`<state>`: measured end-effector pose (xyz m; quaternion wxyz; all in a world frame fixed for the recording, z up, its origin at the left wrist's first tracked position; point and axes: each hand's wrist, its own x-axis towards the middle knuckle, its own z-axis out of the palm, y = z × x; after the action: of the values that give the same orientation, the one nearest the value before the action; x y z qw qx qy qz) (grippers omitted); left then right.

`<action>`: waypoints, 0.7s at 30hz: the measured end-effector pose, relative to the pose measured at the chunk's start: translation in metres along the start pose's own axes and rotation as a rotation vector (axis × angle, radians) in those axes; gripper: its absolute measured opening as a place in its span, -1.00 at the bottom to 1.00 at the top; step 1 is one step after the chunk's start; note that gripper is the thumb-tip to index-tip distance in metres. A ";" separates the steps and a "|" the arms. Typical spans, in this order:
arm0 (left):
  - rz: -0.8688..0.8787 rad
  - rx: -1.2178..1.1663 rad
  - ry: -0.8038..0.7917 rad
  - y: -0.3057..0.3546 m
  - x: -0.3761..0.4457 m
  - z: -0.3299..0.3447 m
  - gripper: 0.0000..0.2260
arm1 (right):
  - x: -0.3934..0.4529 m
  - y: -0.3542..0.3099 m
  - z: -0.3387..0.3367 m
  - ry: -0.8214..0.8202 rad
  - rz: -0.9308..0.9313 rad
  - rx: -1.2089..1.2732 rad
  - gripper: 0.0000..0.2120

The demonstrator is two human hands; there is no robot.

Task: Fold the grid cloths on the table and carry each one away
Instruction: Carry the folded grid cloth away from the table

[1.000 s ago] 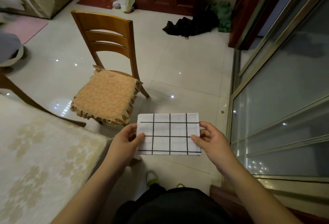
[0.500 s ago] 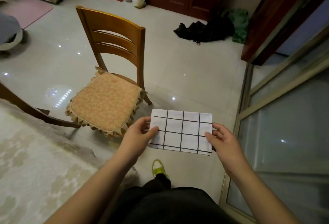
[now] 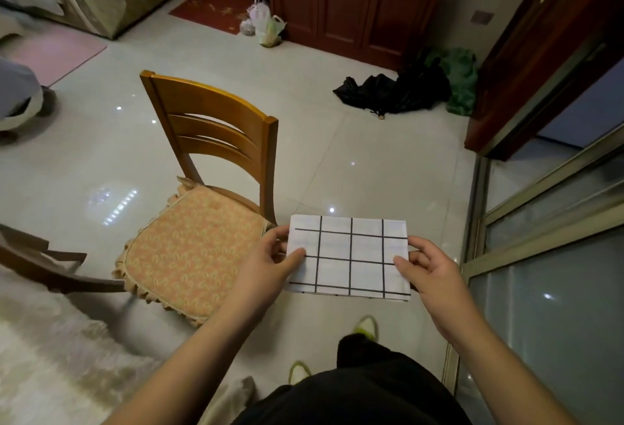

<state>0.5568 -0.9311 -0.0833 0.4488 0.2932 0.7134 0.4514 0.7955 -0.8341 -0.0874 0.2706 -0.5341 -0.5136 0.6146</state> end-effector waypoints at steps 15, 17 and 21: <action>-0.023 0.010 0.098 0.100 0.184 0.083 -0.66 | 0.211 -0.082 -0.077 -0.108 -0.024 -0.024 -0.70; -0.017 -0.005 0.116 0.112 0.203 0.090 -0.67 | 0.237 -0.093 -0.083 -0.123 -0.021 -0.047 -0.67; -0.052 -0.045 0.152 0.125 0.235 0.090 -0.68 | 0.284 -0.114 -0.080 -0.164 -0.006 -0.052 -0.63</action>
<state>0.5399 -0.6503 -0.0751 0.4115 0.2296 0.7424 0.4763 0.7653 -0.5196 -0.0824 0.2154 -0.4874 -0.5513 0.6419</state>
